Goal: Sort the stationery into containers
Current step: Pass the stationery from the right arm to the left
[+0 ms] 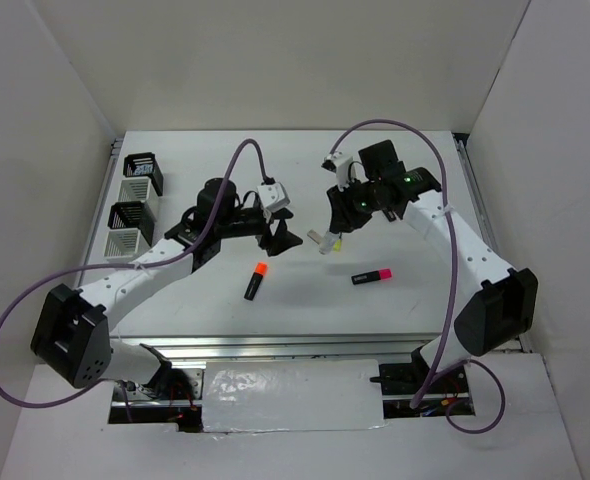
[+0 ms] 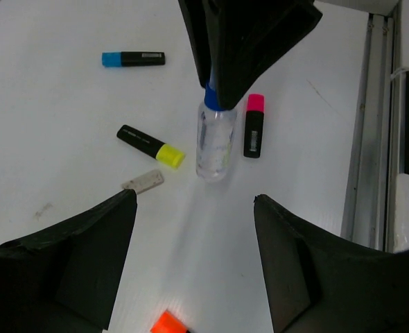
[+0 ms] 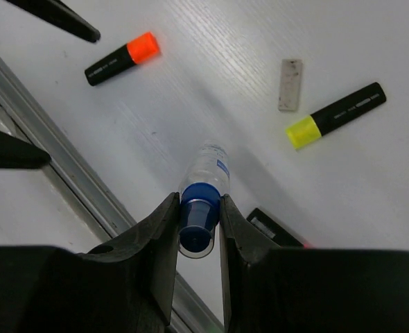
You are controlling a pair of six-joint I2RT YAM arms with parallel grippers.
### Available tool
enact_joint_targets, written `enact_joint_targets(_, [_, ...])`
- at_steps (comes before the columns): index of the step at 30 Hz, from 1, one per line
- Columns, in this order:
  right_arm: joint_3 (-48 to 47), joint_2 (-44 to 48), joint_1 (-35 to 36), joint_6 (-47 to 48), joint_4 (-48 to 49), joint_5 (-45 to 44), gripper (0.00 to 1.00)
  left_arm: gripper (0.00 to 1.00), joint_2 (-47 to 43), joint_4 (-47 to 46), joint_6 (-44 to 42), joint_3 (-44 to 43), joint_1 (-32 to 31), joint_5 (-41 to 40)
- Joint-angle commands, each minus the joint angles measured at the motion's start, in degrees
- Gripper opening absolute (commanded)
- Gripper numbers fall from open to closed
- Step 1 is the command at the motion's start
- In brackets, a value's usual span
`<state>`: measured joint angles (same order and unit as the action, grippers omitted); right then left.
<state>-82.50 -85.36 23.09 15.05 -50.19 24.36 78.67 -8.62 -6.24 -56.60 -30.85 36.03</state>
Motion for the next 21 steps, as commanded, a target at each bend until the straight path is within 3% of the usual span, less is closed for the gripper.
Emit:
enact_joint_targets(1, [-3.98,-0.86,1.95,-8.35,2.82,0.51,0.0,0.81,-2.03,-8.34,2.02,1.58,-2.45,-7.97])
enact_joint_targets(10, [-6.01,-3.05,4.68,-16.44,4.05,2.18,0.0,0.8,-0.19,-9.75,2.55,1.49,-5.8,-10.28])
enact_joint_targets(21, [-9.7,-4.55,5.91,-18.21,3.88,4.73,0.0,0.85,2.27,-9.57,2.2,0.79,-7.47,-10.36])
